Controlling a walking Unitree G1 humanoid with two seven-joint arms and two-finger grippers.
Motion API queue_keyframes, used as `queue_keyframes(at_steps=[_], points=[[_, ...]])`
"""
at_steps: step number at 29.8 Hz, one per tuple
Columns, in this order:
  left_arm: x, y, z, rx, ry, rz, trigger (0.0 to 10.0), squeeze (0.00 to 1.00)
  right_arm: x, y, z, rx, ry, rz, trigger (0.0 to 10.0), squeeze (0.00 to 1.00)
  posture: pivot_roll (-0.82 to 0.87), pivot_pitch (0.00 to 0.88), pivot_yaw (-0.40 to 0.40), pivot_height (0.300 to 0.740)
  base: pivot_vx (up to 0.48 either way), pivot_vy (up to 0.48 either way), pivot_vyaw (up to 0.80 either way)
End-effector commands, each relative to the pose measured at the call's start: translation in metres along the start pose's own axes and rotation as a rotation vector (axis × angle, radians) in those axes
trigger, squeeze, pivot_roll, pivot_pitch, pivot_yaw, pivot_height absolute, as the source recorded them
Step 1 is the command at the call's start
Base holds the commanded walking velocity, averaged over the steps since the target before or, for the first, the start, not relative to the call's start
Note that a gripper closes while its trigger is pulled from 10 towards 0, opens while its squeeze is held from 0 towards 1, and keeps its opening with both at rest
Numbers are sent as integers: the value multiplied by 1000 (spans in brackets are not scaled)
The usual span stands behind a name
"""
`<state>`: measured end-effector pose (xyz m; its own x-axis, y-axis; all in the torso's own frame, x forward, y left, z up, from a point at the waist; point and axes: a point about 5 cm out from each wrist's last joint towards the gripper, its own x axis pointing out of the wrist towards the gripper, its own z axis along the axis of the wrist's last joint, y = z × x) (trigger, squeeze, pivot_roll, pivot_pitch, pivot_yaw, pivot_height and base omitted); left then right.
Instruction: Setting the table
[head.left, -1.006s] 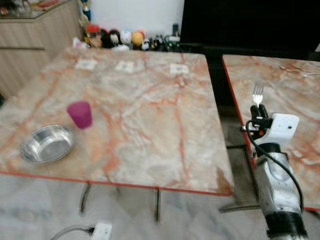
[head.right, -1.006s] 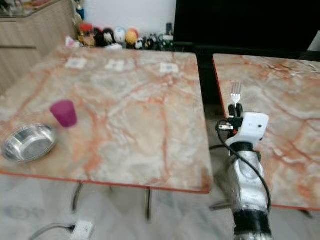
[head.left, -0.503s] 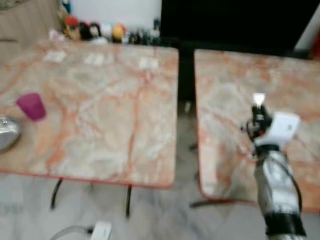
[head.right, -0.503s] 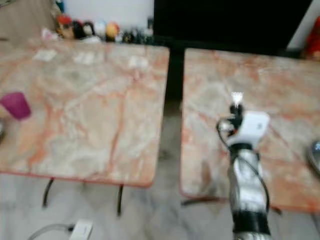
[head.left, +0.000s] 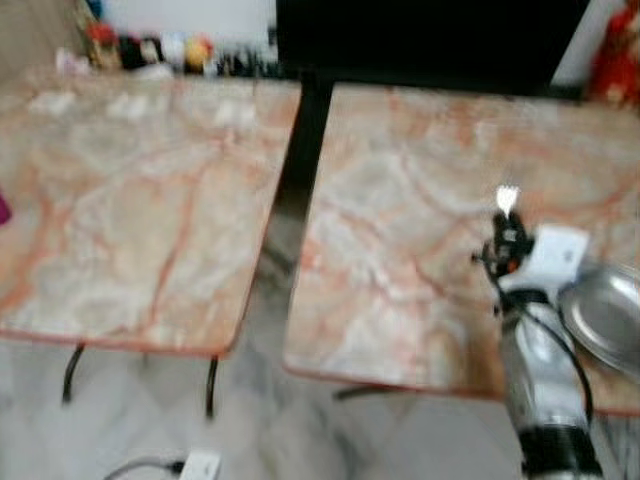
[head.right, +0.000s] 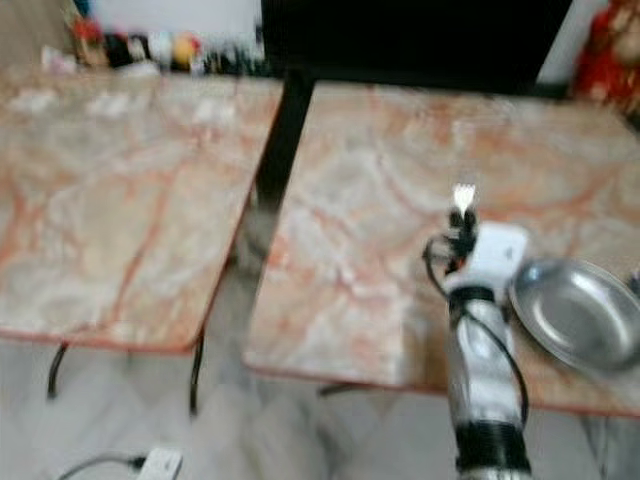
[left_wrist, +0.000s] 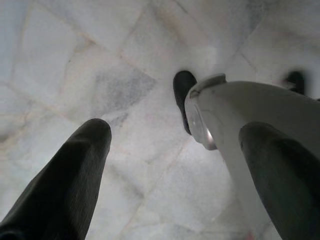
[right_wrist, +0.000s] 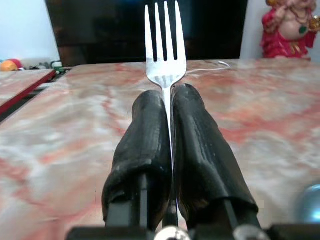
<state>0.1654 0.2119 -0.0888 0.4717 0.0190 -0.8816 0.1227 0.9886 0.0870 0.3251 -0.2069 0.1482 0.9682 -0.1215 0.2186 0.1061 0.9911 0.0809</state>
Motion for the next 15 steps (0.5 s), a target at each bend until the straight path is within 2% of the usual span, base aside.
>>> queue_keyframes(at_steps=[1, 15], points=[[0, -6, -5, 15, 26, -17, 10000, 0, 1, -11, 8, -11, -23, -31, 10000, 0, 46, 68, 10, 740, 0, -480, 0], [0, -7, -5, 12, 25, -19, 10000, 0, 8, -35, 29, -41, -78, -99, 10000, 0, 35, 73, 5, 740, 0, -472, 0]])
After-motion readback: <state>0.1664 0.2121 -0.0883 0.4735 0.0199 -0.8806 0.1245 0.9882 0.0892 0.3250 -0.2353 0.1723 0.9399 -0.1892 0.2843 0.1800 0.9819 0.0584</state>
